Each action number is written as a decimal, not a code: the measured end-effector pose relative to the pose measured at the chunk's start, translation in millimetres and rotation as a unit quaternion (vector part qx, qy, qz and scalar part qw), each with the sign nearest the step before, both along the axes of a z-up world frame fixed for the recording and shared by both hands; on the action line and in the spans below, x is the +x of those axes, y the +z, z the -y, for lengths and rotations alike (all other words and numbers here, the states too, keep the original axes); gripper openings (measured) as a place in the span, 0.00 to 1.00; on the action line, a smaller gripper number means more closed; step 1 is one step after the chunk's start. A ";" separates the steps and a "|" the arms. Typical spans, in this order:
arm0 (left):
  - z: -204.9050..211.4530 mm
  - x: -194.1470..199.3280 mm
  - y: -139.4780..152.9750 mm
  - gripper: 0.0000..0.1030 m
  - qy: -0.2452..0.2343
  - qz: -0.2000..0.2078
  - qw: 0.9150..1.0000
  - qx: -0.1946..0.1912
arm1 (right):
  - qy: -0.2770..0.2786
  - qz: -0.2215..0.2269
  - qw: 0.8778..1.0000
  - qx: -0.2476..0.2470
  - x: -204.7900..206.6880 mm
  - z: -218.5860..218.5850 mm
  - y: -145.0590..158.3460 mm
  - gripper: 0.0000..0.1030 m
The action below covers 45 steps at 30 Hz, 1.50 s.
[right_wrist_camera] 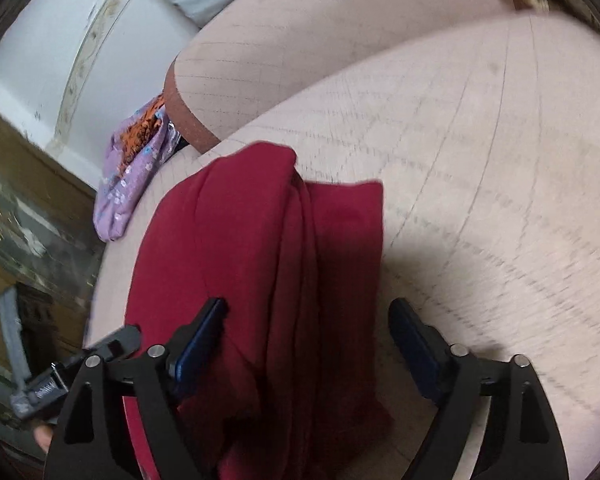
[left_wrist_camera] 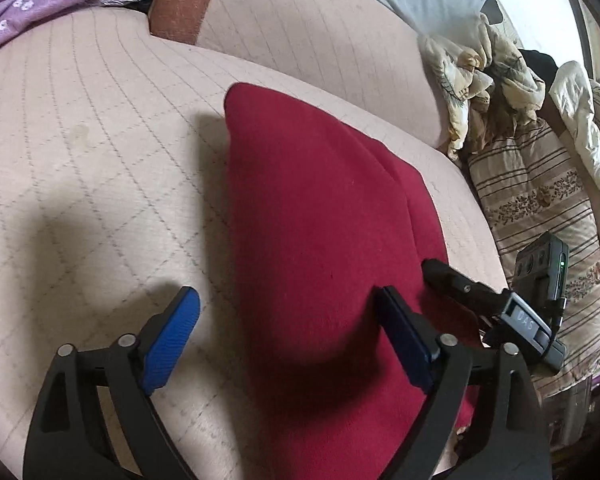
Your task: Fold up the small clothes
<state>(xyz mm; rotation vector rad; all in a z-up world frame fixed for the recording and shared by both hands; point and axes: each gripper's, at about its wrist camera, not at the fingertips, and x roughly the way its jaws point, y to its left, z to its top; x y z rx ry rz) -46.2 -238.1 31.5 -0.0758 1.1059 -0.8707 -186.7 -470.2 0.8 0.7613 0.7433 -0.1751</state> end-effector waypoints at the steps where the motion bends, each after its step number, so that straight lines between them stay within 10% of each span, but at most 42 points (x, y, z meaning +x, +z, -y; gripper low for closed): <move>1: 1.7 0.2 -0.3 0.93 -0.001 0.002 1.000 0.001 | -0.002 0.016 1.000 0.003 -0.6 1.0 -0.3 0.86; 8: 18.5 -6.9 -5.4 0.96 -0.018 0.021 1.000 0.012 | 0.055 0.022 0.998 -0.029 13.0 -20.8 1.1 0.78; 12: 28.1 -19.0 3.0 0.70 -0.039 0.041 0.998 0.025 | 0.064 0.023 0.997 -0.049 11.7 -27.9 9.7 0.55; 18: 13.3 -35.1 29.0 0.51 -0.043 0.054 0.997 0.031 | 0.069 0.036 0.995 -0.055 6.0 -41.6 30.4 0.48; 33: -58.1 -77.2 41.7 0.51 -0.029 0.056 0.996 0.056 | 0.108 0.034 0.993 0.014 -36.0 -111.7 47.8 0.47; 39: -77.2 -67.4 21.3 0.68 0.014 0.034 0.997 0.065 | 0.081 -0.037 0.992 -0.092 -32.5 -124.3 36.6 0.60; 45: -102.6 -80.3 32.8 0.77 0.054 0.081 0.992 0.082 | 0.108 0.006 0.976 -0.191 -73.1 -169.6 87.0 0.56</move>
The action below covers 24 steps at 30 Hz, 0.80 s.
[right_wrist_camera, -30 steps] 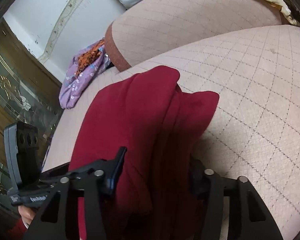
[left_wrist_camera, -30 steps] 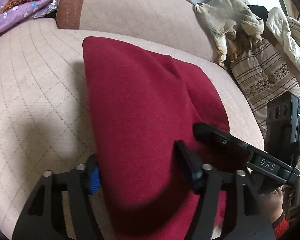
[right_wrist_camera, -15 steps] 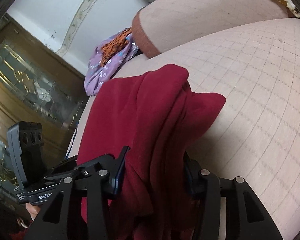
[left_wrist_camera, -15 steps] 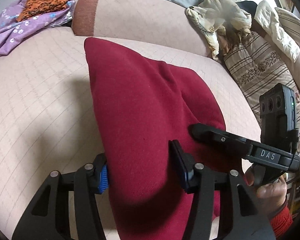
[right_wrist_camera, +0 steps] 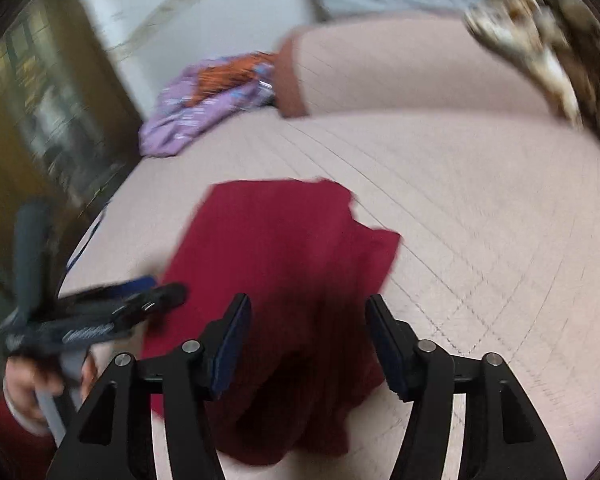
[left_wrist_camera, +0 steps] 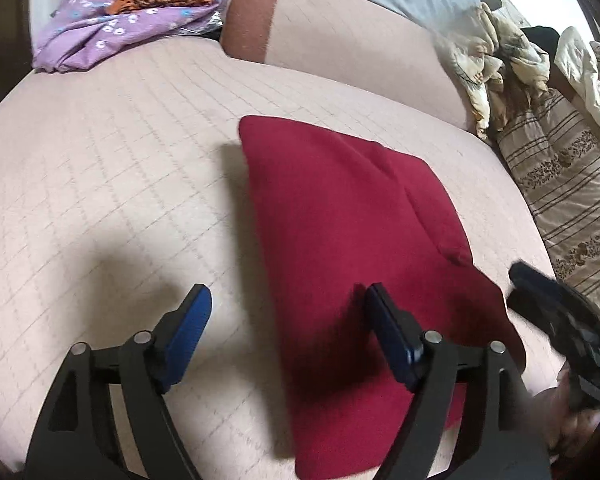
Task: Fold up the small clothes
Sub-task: 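Open the right gripper and withdraw from the folded sweater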
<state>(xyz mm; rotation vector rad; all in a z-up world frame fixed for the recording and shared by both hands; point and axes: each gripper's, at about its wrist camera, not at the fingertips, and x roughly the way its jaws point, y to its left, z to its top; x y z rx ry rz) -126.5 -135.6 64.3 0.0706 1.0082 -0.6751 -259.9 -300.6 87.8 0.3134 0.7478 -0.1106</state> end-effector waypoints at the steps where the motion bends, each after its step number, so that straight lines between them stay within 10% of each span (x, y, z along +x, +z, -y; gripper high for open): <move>1: -3.1 -3.5 0.0 0.77 0.004 0.004 1.000 -0.001 | 0.022 0.010 1.000 0.005 -4.7 -12.2 3.8 0.55; 8: -19.5 -35.4 5.1 0.77 0.018 0.080 0.996 0.016 | 0.027 -0.088 0.996 -0.023 1.6 -36.6 -50.3 0.45; 24: -28.4 -71.5 24.2 0.81 0.042 0.138 0.989 0.028 | -0.036 -0.004 0.998 -0.052 -32.2 -50.6 -1.8 0.73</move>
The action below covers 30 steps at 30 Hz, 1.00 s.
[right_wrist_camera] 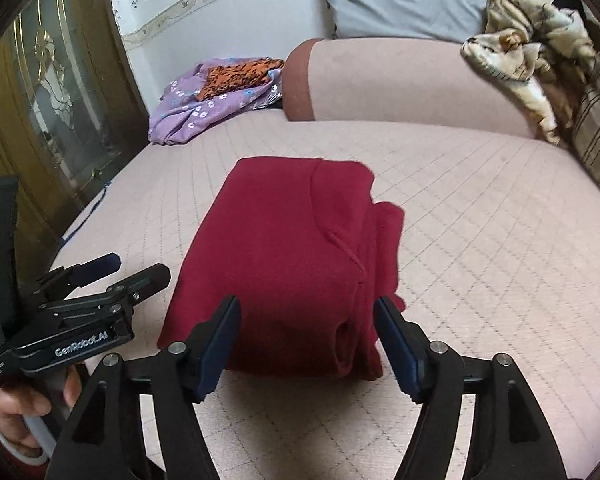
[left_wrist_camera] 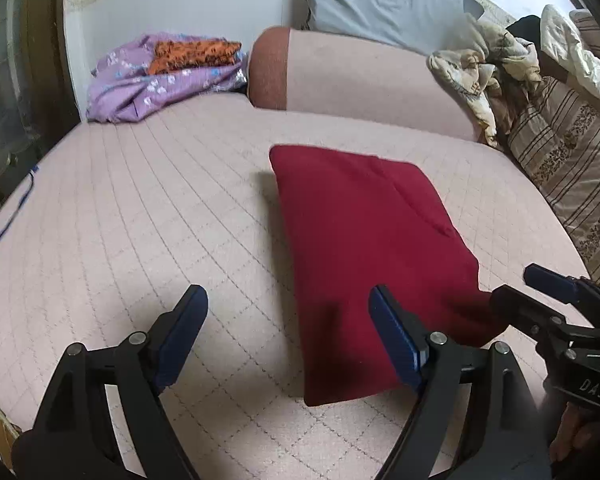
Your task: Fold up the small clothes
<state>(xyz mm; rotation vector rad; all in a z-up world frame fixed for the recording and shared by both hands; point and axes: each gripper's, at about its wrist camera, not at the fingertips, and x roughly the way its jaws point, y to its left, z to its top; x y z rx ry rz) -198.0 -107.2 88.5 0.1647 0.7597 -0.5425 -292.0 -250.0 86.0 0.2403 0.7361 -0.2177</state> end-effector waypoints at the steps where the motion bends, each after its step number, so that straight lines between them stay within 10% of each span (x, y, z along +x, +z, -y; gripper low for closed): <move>1: 0.3 -1.7 1.4 0.81 0.002 0.006 1.000 0.002 | -0.004 0.002 1.000 -0.003 -1.9 -0.1 2.1 0.74; 30: -2.4 -7.2 16.4 0.81 0.007 0.040 0.999 -0.005 | -0.024 0.002 1.000 0.006 -5.5 4.3 -0.2 0.82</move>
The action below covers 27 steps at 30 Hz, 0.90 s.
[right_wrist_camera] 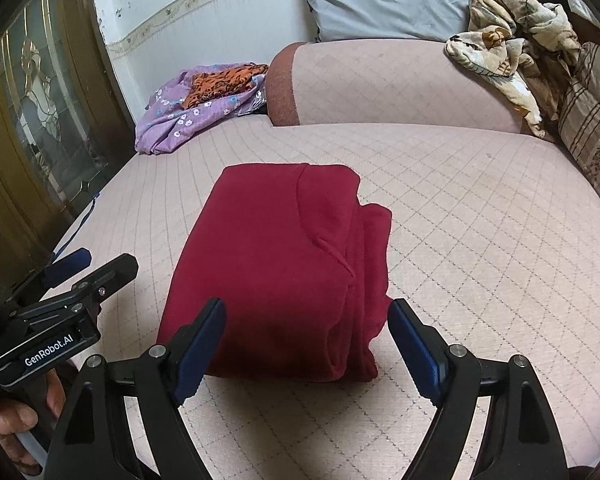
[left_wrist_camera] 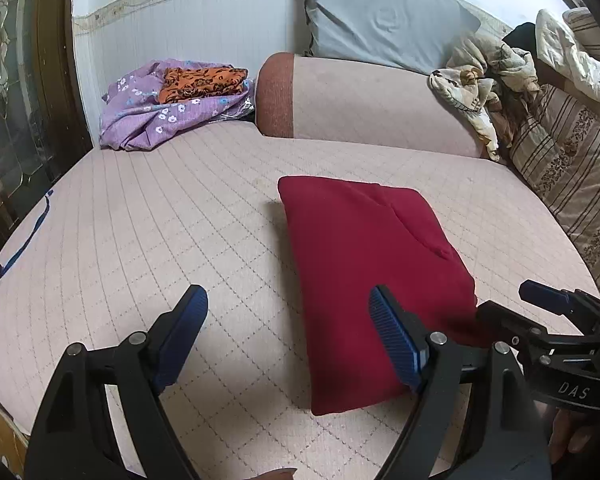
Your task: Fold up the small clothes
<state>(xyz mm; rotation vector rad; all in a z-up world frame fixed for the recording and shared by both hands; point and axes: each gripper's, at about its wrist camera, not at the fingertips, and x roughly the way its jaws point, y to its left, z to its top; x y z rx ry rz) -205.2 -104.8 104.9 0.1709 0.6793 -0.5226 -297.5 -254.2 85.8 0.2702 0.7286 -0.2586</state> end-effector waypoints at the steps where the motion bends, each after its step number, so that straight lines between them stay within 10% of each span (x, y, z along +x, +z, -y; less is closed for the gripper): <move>1: 0.9 -0.8 -0.2 0.81 0.000 0.001 1.000 0.001 | 0.001 -0.001 1.000 0.001 0.3 0.1 -0.5 0.82; 27: 7.0 1.6 -1.8 0.81 -0.002 -0.001 1.000 0.009 | 0.007 -0.009 1.000 0.009 3.8 4.9 -5.8 0.82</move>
